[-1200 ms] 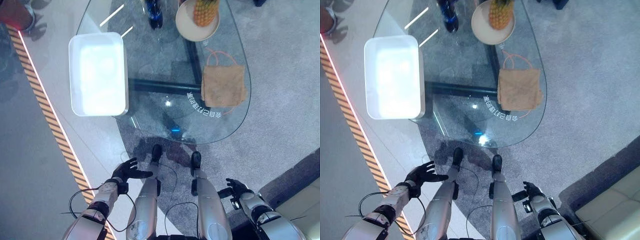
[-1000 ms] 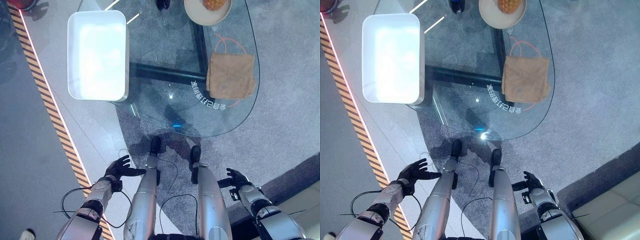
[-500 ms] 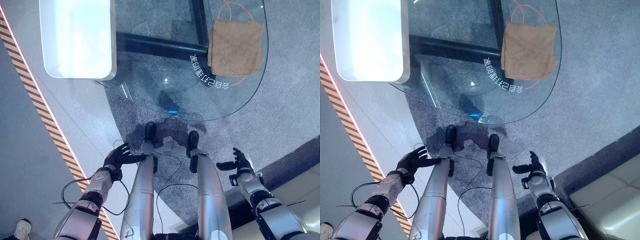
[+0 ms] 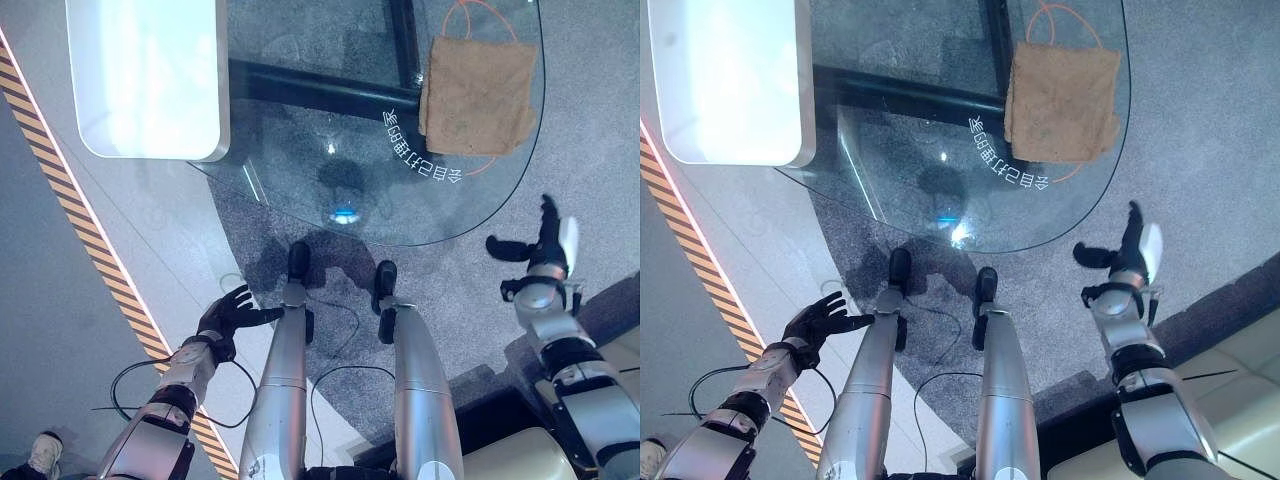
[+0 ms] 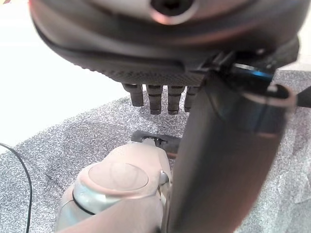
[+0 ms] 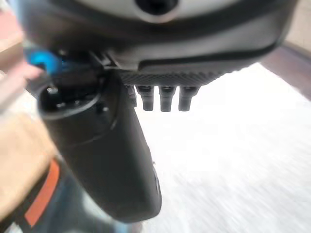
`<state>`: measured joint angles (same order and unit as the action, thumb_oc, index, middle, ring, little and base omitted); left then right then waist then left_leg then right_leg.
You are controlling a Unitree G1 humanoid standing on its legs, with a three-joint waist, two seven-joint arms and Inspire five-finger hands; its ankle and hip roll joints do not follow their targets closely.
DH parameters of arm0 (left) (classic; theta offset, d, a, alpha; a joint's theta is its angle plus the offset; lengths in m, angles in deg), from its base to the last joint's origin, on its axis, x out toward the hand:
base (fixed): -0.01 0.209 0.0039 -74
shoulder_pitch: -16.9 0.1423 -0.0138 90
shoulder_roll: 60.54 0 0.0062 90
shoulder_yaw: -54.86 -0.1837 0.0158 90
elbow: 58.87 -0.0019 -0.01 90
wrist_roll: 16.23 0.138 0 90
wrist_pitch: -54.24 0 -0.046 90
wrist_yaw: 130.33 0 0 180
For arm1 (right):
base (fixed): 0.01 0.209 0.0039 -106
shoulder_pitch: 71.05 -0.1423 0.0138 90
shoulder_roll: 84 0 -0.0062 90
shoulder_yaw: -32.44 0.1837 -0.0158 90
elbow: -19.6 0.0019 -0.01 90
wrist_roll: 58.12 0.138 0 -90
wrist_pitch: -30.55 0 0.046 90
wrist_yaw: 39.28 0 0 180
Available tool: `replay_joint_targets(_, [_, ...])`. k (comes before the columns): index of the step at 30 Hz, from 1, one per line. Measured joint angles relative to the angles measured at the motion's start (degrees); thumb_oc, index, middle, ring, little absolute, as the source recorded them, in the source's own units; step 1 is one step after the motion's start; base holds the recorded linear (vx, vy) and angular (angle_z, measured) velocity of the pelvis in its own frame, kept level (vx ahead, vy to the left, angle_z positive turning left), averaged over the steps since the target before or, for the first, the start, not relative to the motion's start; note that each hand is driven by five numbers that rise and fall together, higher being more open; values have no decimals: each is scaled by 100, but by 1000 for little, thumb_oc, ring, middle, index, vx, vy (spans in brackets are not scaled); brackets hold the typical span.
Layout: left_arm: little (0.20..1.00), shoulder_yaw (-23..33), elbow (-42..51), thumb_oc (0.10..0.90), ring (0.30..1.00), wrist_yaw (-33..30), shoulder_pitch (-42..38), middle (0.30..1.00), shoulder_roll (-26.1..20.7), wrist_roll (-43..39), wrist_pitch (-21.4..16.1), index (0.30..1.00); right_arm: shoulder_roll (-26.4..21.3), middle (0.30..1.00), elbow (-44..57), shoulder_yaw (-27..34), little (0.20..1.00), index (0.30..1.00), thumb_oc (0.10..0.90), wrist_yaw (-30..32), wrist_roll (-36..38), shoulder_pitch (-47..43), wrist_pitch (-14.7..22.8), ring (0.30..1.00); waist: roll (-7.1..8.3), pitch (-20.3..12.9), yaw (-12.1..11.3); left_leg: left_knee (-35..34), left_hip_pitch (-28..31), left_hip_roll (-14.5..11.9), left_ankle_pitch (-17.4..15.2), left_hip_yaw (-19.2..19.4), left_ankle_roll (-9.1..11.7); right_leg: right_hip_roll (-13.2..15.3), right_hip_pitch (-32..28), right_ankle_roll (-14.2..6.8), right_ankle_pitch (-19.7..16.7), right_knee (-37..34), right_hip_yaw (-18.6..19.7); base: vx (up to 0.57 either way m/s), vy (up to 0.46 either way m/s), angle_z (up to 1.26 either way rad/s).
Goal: Wipe the table with a cloth and put it in the basket.
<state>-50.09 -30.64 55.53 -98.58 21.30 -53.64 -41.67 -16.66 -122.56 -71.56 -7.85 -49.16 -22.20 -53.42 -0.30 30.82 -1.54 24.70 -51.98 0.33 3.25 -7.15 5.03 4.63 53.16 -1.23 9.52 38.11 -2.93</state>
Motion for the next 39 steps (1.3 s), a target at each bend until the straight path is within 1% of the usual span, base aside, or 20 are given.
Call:
replay_joint_targets(6, [900,-15,-3,800,900,24,38,900,-24,-61,-76,900,-219,900,-9,-31,900,900,800,180,21,-421,-56,900,0,0,-39,-94,-11,-3,8,5,-3,0,45,12,-29,-50,11,-4,0,-1])
replay_joint_targets(7, [900,-15,-3,800,900,26,84,900,-47,-118,-86,900,-284,900,-1,-34,900,900,800,306,49,-652,-119,900,-1,1,-63,-184,-16,-12,22,6,4,-9,64,14,-65,-130,13,-29,0,-4])
replay_joint_targets(10, [900,-43,6,800,900,40,90,900,-55,-122,-124,900,-478,900,-37,-224,900,900,800,410,238,-973,-200,900,-4,2,-126,-287,-29,-20,71,16,-16,-15,99,-3,-92,-213,27,-45,2,-3])
replay_joint_targets(11, [900,-46,-1,800,900,67,93,900,-63,-123,-126,900,-514,900,-75,-278,900,900,800,472,250,-1092,-218,900,-5,2,-141,-294,-37,-24,62,18,-8,-16,101,-7,-81,-218,26,53,-11,2])
replay_joint_targets(12, [900,-88,1,800,900,96,92,900,-84,-128,-140,900,-544,900,-75,-285,900,900,800,518,252,-1187,-217,900,-5,2,-148,-316,-46,-24,143,21,31,-9,114,-12,-108,-223,18,-86,6,4])
replay_joint_targets(13, [900,-106,12,800,900,111,95,900,-98,-130,-156,900,-590,900,-106,-357,900,900,800,526,259,-1297,-217,900,-6,2,-148,-315,-54,-21,112,25,24,-5,115,-16,-70,-229,16,-83,7,4])
replay_joint_targets(15, [900,-193,20,800,900,112,94,900,-121,-136,-197,900,-657,900,-103,-473,900,900,800,528,287,-1502,-218,900,-7,3,-167,-360,-63,-15,149,27,31,7,131,-21,-102,-250,13,-42,8,1])
replay_joint_targets(17, [900,-232,30,800,900,110,94,900,-148,-230,-197,900,-676,900,52,-569,900,900,800,530,294,-1698,-233,900,-7,3,-162,-370,-77,-14,149,28,31,8,138,-21,-102,-279,14,-4,31,-1])
replay_joint_targets(21, [900,-231,141,800,900,86,96,900,-165,-234,-191,900,-682,900,629,-854,900,900,800,542,216,-1993,-475,900,-9,3,-166,-427,-75,-19,151,34,34,5,148,-23,-103,-313,18,0,0,0])
replay_joint_targets(23, [900,-231,215,800,900,73,96,900,-178,-234,-179,900,-690,900,828,-1151,900,900,800,542,50,-2251,-642,900,-9,3,-172,-528,-72,-22,180,38,46,7,185,-27,-111,-332,20,0,0,0])
replay_joint_targets(25, [900,-232,230,800,900,76,96,900,-178,-234,-171,900,-691,900,895,-1422,900,900,800,533,-158,-2469,-721,900,-9,4,-188,-578,-73,-27,212,40,55,7,212,-26,-112,-336,20,0,0,0])
replay_joint_targets(30, [900,-237,235,800,900,88,102,900,-173,-231,-161,900,-714,900,1019,-2012,900,900,800,383,-556,-3007,-1061,900,-12,5,-242,-664,-63,-46,259,39,89,-1,228,-25,-112,-362,18,0,0,0])
replay_joint_targets(32, [900,-237,258,800,900,90,103,900,-170,-230,-160,900,-757,900,1020,-2249,900,900,800,188,-676,-3244,-1230,900,-13,5,-302,-676,-59,-53,265,39,93,-4,231,-25,-112,-351,15,0,0,0])
replay_joint_targets(37, [900,-237,354,800,900,108,112,900,-170,-223,-145,900,-878,900,1004,-2593,900,900,800,-211,-769,-3560,-1520,900,-14,5,-456,-681,-41,-56,273,37,102,-1,214,-25,-111,-331,6,0,0,0])
replay_joint_targets(39, [900,-236,426,800,900,109,140,900,-178,-223,-98,900,-878,900,992,-2796,900,900,800,-433,-913,-3698,-1664,900,-14,5,-467,-684,-34,-50,284,36,104,7,210,-25,-111,-330,2,0,0,0])
